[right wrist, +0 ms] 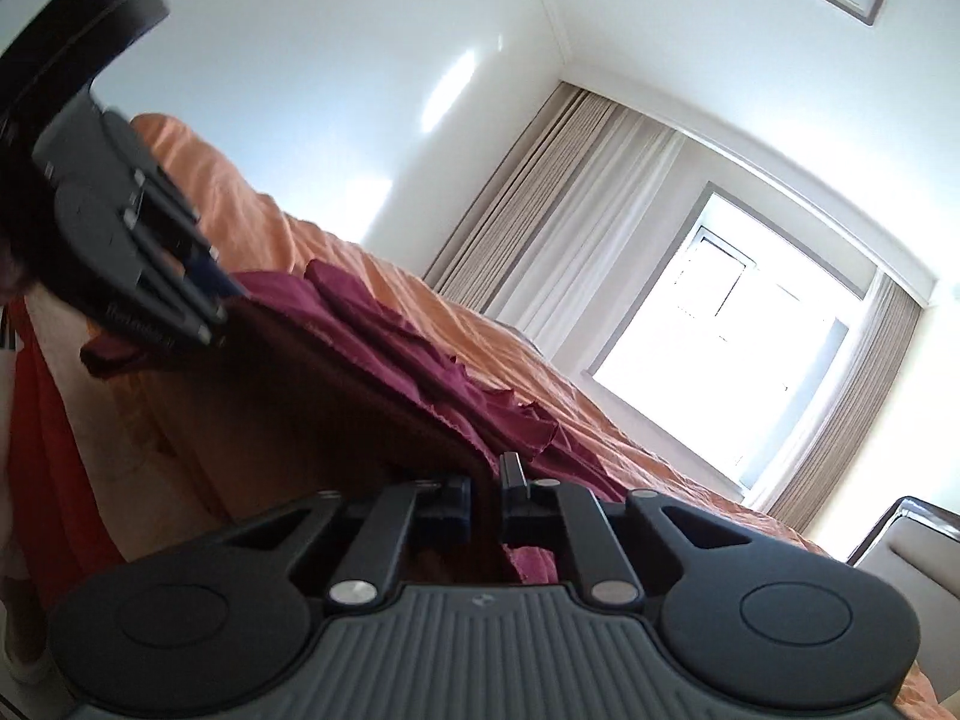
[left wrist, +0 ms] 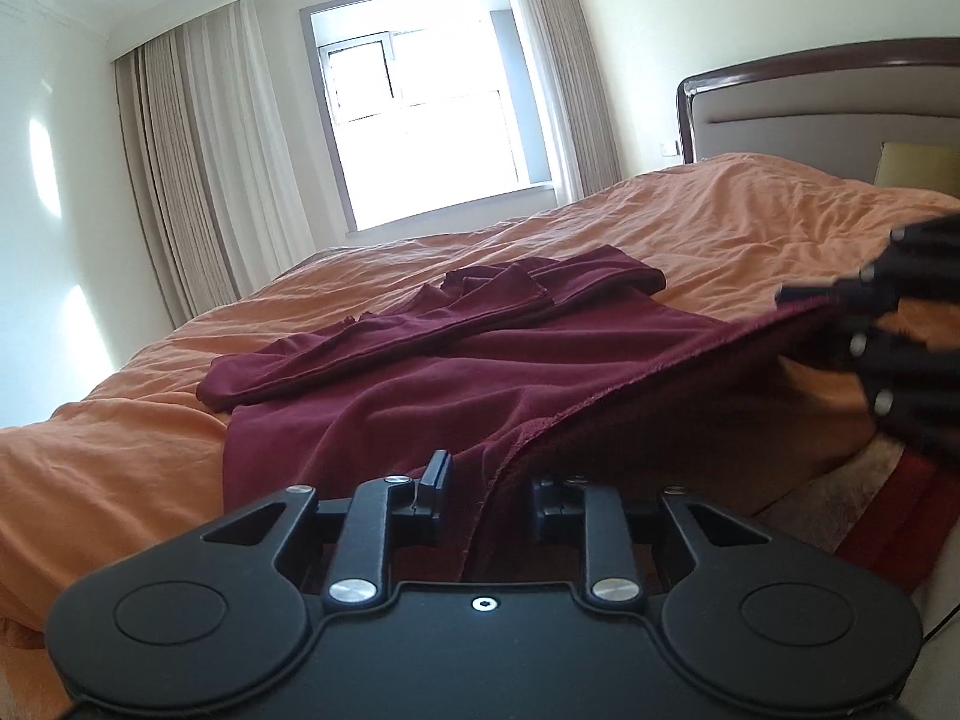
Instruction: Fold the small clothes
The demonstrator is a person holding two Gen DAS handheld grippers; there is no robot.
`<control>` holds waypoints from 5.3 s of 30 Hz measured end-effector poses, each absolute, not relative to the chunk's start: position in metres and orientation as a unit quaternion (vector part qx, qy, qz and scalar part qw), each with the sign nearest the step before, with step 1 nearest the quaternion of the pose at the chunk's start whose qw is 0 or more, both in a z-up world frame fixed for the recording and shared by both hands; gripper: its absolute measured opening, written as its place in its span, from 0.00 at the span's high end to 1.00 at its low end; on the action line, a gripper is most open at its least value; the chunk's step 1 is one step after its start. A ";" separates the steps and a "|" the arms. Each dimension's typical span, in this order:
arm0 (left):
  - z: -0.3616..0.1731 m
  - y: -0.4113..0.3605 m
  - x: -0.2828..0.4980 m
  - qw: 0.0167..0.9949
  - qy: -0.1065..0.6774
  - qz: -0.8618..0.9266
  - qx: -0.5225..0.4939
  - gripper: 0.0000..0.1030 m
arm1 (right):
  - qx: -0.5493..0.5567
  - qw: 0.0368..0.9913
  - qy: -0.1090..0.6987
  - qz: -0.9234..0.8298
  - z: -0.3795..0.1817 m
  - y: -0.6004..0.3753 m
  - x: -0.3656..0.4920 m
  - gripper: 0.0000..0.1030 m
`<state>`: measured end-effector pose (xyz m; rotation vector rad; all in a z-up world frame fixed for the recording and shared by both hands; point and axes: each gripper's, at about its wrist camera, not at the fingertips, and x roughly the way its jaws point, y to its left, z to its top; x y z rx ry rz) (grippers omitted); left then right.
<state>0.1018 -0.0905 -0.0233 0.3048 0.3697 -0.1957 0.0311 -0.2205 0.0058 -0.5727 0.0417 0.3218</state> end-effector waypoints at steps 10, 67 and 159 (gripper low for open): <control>-0.054 -0.098 0.086 0.956 0.168 -0.041 0.237 0.72 | -0.228 0.958 0.020 0.171 0.041 -0.231 0.039 0.92; 0.147 -0.050 0.086 0.969 0.112 -0.137 0.173 0.94 | -0.307 0.938 -0.006 0.160 0.123 -0.248 0.095 0.93; 0.000 0.082 0.362 0.946 0.320 -0.020 -0.055 0.76 | 0.121 0.939 0.264 0.186 0.008 -0.353 0.429 0.19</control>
